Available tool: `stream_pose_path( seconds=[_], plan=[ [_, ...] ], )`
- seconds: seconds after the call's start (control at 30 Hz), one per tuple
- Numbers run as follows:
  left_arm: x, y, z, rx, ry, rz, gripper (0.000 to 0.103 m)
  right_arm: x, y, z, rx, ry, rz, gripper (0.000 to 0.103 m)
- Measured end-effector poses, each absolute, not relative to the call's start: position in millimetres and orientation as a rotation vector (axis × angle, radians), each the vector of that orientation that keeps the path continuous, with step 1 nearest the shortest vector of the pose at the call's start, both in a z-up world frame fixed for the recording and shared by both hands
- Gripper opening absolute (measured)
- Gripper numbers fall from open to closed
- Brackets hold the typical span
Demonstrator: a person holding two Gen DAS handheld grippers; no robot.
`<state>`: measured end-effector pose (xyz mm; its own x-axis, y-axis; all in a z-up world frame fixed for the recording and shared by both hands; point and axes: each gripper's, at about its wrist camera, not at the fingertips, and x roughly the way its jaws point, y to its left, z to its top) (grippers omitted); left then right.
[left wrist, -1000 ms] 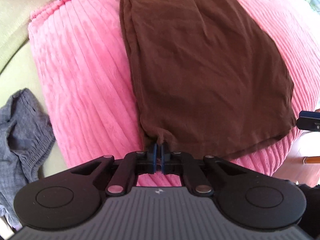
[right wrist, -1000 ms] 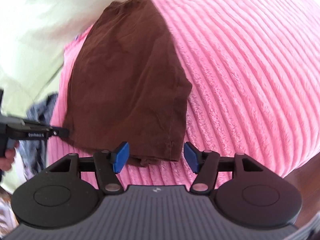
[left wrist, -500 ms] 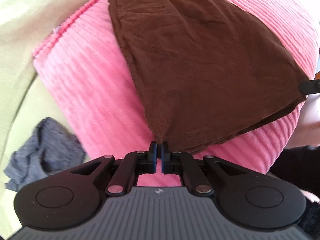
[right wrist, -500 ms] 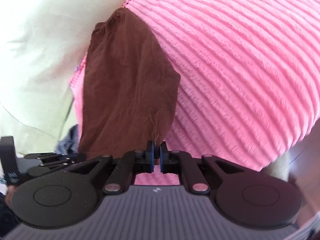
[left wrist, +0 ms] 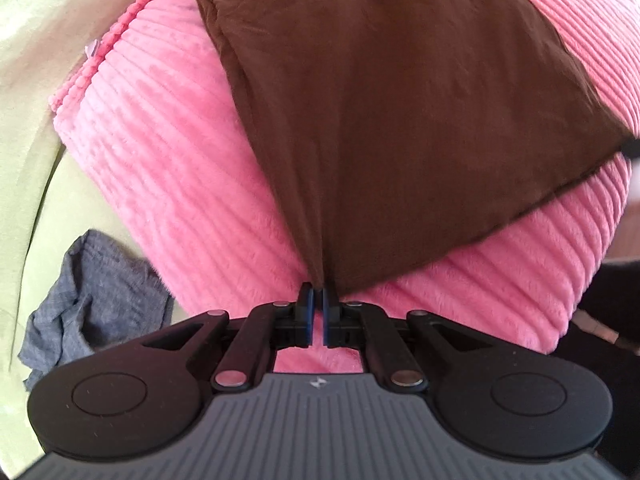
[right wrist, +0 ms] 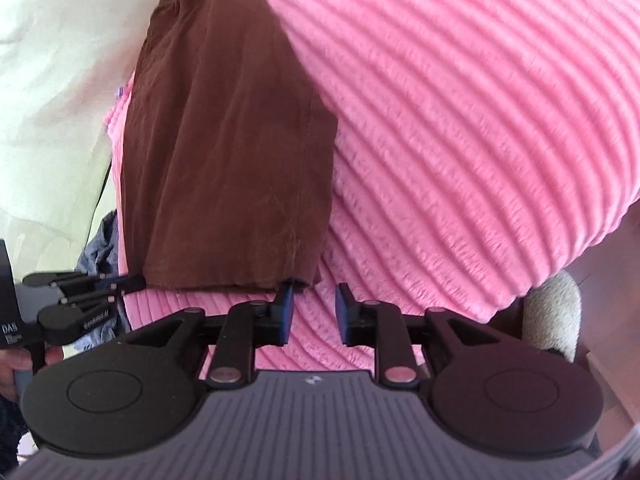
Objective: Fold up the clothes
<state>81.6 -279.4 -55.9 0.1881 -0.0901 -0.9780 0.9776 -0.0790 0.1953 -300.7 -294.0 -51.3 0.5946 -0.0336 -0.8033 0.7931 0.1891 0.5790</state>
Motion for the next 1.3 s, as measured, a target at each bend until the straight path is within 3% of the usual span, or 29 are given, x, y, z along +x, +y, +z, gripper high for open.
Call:
stream_pose_path(
  seconds=[0.13,0.23,0.37,0.43,0.5,0.6,0.77,0.87,0.93,1.1,1.17,1.3],
  plan=[
    [84.3,-267.4,-41.5,1.328,0.975,-1.140,0.001,-287.2,-292.1,-22.3,1.005,0.737,-0.653,0.021],
    [79.3,-281.2,-16.1,1.193,0.943,-1.200,0.004,-269.4,-294.3,-25.1,0.899,0.730,-0.566,0.021],
    [68.3,-313.8,-39.6,1.155,0.968,-1.204,0.009,-240.6,-298.8,-58.2,0.833,0.886,-0.508,0.021],
    [68.3,-316.9,-57.8,1.192,1.003,-1.169,0.009,-241.9,-301.7,-50.8,0.836,0.870,-0.502,0.021],
    [71.2,-316.4,-51.5,1.141,1.029,-1.176,0.009,-242.4,-305.6,-39.6,0.830,0.844,-0.494,0.021],
    [76.7,-315.5,-47.4,1.107,1.071,-1.164,0.019,-235.7,-309.6,-32.1,0.793,0.834,-0.477,0.026],
    [74.6,-307.1,-51.7,1.254,1.091,-1.104,0.018,-219.2,-311.6,-60.2,0.792,0.979,-0.447,0.027],
    [69.7,-299.4,-20.1,1.288,1.053,-1.110,0.018,-227.6,-316.0,-35.0,0.766,0.957,-0.440,0.027],
    [64.5,-295.5,-1.0,1.292,1.005,-1.139,0.026,-232.4,-314.3,-12.2,0.651,0.955,-0.424,0.028],
    [14.9,-280.2,-4.7,1.593,0.610,-1.342,0.038,-217.6,-296.2,-0.2,0.376,0.965,-0.295,0.029],
    [10.9,-279.5,-14.0,1.642,0.559,-1.397,0.038,-216.3,-285.8,-2.1,0.293,0.967,-0.236,0.029],
    [35.9,-304.5,-20.9,1.502,0.853,-1.349,0.038,-203.2,-267.9,-4.7,0.275,0.956,-0.178,0.029]
  ],
)
